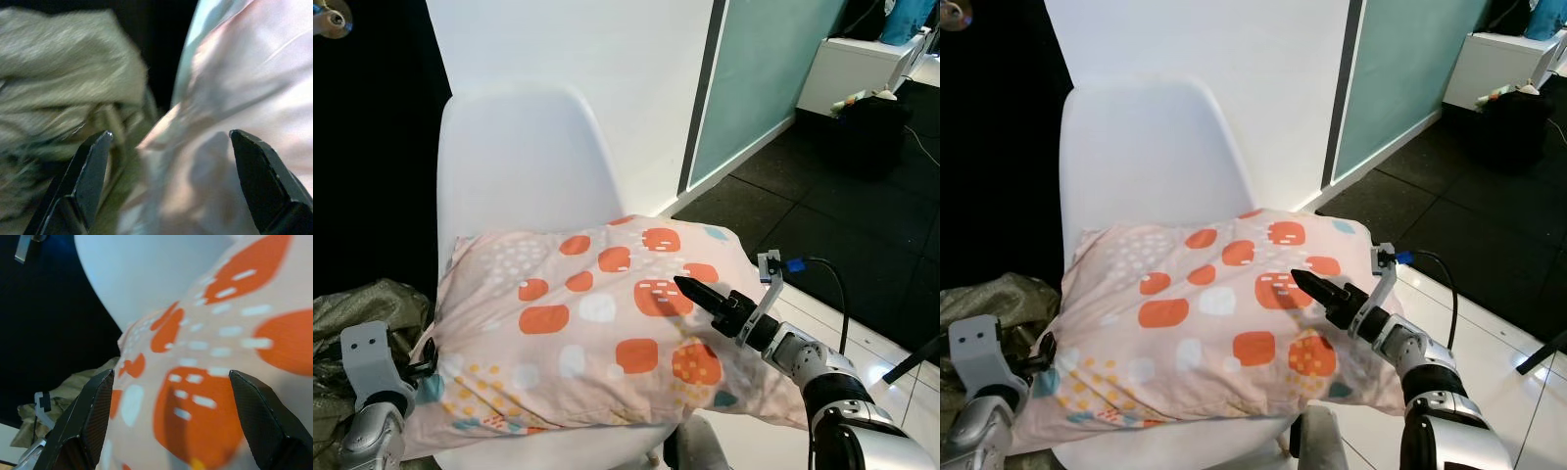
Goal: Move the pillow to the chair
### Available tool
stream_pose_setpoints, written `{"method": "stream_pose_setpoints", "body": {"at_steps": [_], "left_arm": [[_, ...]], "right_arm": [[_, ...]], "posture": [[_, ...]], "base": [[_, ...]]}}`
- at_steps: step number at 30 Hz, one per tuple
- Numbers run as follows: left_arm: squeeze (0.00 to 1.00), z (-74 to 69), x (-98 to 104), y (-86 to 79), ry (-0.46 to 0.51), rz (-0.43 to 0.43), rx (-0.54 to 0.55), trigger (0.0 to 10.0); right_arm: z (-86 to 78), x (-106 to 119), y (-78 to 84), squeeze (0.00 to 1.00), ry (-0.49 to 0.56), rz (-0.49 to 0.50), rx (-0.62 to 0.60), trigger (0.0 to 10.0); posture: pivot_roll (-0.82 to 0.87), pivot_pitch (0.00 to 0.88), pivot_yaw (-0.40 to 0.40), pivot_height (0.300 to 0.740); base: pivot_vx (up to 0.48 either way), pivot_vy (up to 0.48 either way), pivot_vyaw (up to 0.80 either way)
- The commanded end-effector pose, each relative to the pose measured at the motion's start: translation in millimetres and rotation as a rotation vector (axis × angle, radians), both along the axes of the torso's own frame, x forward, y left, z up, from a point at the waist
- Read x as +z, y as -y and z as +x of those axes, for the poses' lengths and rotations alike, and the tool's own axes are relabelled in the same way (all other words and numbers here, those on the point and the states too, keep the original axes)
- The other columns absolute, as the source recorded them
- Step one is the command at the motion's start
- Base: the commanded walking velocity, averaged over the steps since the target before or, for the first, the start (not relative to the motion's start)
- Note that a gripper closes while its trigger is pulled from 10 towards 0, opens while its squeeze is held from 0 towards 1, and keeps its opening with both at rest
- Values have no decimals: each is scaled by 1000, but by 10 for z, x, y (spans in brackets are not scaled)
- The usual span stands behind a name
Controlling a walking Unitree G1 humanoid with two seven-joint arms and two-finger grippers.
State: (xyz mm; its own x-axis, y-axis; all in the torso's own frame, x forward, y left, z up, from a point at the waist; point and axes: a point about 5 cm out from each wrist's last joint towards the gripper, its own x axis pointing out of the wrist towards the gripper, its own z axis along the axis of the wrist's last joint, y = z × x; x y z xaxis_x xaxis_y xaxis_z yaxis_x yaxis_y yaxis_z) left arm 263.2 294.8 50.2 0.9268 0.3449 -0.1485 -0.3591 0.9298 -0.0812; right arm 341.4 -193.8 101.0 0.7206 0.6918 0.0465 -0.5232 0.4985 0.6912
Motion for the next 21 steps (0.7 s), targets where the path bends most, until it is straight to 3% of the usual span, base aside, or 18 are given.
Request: {"method": "stream_pose_setpoints", "body": {"at_steps": [1,11,21], "left_arm": [[0,27,28,65,15,-7,-36,10000],[0,51,-30,187,-25,1,-70,10000],[0,30,-82,255,-33,-19,-69,10000]], "right_arm": [[-4,-26,-45,0,-7,3,12,10000],[-34,-165,-73,0,-62,-27,-48,10000],[-87,-248,-121,0,-85,-33,-17,10000]], "posture": [[-127,77,-62,595],[-128,39,-56,630],[-130,20,-61,660]], "base": [[0,0,0],[0,0,0],[0,0,0]]}}
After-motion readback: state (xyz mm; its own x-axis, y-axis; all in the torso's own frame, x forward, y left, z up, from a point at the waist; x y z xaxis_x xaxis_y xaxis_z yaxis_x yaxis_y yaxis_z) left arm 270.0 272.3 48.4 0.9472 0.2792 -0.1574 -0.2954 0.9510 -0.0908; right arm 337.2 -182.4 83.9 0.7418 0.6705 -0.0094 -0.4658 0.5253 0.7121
